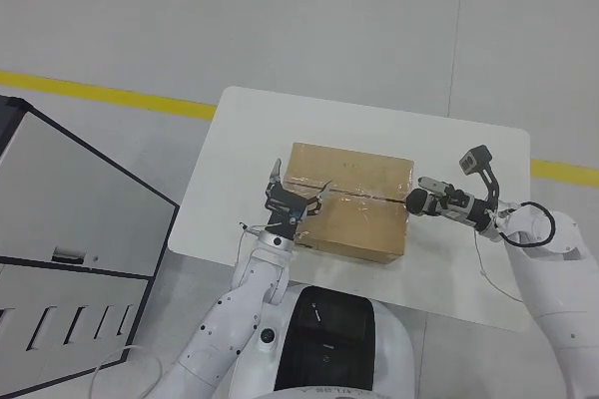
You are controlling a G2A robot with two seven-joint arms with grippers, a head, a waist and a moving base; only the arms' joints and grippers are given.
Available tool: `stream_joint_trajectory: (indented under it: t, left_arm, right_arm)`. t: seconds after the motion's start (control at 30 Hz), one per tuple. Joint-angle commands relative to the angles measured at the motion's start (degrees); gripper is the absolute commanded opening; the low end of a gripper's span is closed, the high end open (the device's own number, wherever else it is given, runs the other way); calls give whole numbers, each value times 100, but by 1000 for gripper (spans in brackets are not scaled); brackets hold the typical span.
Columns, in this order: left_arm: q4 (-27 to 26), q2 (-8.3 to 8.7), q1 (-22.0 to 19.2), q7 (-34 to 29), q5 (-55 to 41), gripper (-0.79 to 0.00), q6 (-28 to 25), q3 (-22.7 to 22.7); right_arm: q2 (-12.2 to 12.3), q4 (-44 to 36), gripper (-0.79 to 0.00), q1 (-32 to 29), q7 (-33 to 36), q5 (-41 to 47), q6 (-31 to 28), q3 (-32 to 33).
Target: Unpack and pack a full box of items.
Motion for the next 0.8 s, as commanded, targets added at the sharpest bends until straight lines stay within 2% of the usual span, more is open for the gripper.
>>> stream_joint_trajectory:
  t: [0.0,0.07,0.13,0.27,0.4,0.53,0.77]
  left_arm:
    - [0,0,0,0,0,0,0,0]
    - [-15,-2,-13,-29,4,0,-18,11]
    - [-31,-1,-96,-107,1,0,-127,9]
    - [2,0,-204,-111,188,0,-83,15]
    - [-38,4,-138,-51,353,0,45,43]
    - [-83,-27,-96,-84,502,0,387,171]
    - [-339,23,219,-311,810,0,596,-9]
  right_arm:
    - [0,0,0,0,0,1,0,0]
    - [2,-52,0,-12,-109,-156,-17,-15]
    - [31,-176,0,-58,-523,-811,-194,42]
    - [64,-531,0,-262,-1024,-1379,-387,171]
    - [54,-887,0,-379,-1332,-1582,-366,110]
    - [25,-984,0,-249,-1380,-1579,-324,-36]
    - [-76,-902,0,67,-1606,-1748,-268,-526]
